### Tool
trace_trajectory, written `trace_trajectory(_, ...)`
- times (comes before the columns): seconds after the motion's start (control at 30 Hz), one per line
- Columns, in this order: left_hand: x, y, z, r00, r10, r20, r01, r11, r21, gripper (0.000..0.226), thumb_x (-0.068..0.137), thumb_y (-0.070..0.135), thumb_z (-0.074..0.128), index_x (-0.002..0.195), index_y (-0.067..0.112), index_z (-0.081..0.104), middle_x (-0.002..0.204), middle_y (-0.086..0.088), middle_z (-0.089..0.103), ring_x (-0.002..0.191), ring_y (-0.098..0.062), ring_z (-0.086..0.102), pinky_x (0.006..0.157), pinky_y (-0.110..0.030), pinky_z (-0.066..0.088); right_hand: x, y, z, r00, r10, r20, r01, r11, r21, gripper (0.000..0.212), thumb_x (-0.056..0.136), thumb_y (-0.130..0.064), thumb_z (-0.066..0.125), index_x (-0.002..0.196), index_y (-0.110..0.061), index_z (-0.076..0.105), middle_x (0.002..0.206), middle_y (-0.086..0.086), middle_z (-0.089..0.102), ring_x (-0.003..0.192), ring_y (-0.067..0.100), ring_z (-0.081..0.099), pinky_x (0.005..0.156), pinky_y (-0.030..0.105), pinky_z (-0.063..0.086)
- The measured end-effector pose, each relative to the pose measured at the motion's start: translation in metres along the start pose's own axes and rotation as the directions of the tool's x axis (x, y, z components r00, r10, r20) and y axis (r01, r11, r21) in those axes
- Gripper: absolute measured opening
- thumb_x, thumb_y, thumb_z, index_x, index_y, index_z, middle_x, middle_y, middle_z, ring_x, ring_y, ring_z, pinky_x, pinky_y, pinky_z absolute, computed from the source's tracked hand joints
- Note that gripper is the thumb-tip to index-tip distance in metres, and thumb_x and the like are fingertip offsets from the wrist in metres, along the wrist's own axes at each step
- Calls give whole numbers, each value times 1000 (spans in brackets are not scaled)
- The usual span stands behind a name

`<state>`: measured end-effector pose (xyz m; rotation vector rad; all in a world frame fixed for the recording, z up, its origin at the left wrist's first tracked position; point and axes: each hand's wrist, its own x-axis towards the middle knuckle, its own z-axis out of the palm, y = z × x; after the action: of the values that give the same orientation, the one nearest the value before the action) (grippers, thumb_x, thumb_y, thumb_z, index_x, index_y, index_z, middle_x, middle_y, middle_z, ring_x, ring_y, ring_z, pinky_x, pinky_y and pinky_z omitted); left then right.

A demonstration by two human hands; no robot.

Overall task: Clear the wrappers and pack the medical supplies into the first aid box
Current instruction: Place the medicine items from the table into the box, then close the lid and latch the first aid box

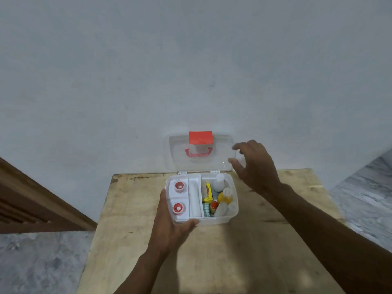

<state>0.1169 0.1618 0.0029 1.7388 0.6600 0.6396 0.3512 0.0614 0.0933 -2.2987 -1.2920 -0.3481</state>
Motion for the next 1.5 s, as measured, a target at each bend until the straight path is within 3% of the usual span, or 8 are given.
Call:
trace_trajectory(0.2, 0, -5, 0, 1000, 26, 10, -25, 999, -30, 80, 71, 6, 88, 136, 13, 43, 125, 2, 63, 117, -21, 64, 89, -34, 59, 61, -47, 14, 963, -231, 136, 259, 932, -253, 65, 69, -10, 78, 128, -17, 52, 117, 13, 57, 92, 32, 60, 71, 40, 52)
trace_trajectory(0.33, 0, -6, -2, 999, 31, 28, -29, 997, -74, 83, 70, 7, 88, 138, 10, 41, 127, -2, 62, 119, -26, 63, 90, -42, 59, 72, -56, 20, 964, -185, 191, 243, 902, -356, 40, 83, -9, 64, 122, -16, 55, 108, 11, 60, 93, 32, 58, 69, 40, 46)
trace_trajectory(0.67, -3, 1, -4, 998, 62, 21, -60, 993, -103, 78, 69, 17, 84, 135, 16, 41, 125, 9, 61, 118, -17, 63, 85, -23, 57, 39, -63, -18, 942, -134, 309, 144, 989, -11, 30, 101, -32, 42, 102, -13, 66, 94, 4, 63, 86, 22, 58, 74, 38, 49)
trace_trajectory(0.73, -2, -4, -3, 998, 30, 52, -25, 996, -90, 85, 66, 22, 89, 136, 15, 40, 128, 9, 59, 117, -19, 64, 85, -27, 59, 23, -66, -24, 932, -132, 338, 152, 988, -33, 28, 100, -32, 43, 98, -14, 64, 87, 3, 65, 78, 23, 58, 65, 36, 44)
trace_trajectory(0.83, -6, -5, 0, 995, -99, 18, 100, 994, -36, 96, 58, 37, 89, 132, 27, 29, 123, 24, 46, 108, -9, 61, 71, -6, 52, -7, -70, -25, 929, -181, 323, 220, 971, -90, 23, 98, -31, 47, 95, -16, 64, 83, 2, 64, 71, 23, 57, 60, 31, 40)
trace_trajectory(1.0, -6, -7, 1, 983, -181, -23, 182, 982, 44, 92, 64, 28, 92, 125, 31, 23, 122, 8, 49, 96, -8, 60, 59, -1, 47, -53, -83, -18, 896, -197, 398, 287, 940, -182, 13, 94, -22, 57, 95, -12, 66, 93, 6, 68, 76, 25, 65, 59, 30, 47)
trace_trajectory(1.23, -14, -10, 4, 988, -115, -101, 119, 992, 32, 93, 62, 31, 93, 131, 34, 31, 124, 13, 49, 105, -9, 58, 74, -1, 45, -92, -94, -4, 871, -128, 474, 279, 924, -262, 23, 96, -19, 60, 114, -7, 66, 135, 12, 59, 114, 28, 64, 78, 40, 58)
trace_trajectory(1.5, -16, -14, -5, 989, -150, -14, 149, 988, -37, 119, 57, 24, 95, 144, 32, 14, 129, 15, 50, 110, -9, 60, 68, 1, 46, -101, -92, 13, 858, -110, 502, 304, 896, -324, 26, 93, -17, 64, 115, -6, 66, 135, 16, 60, 112, 31, 65, 77, 47, 60)
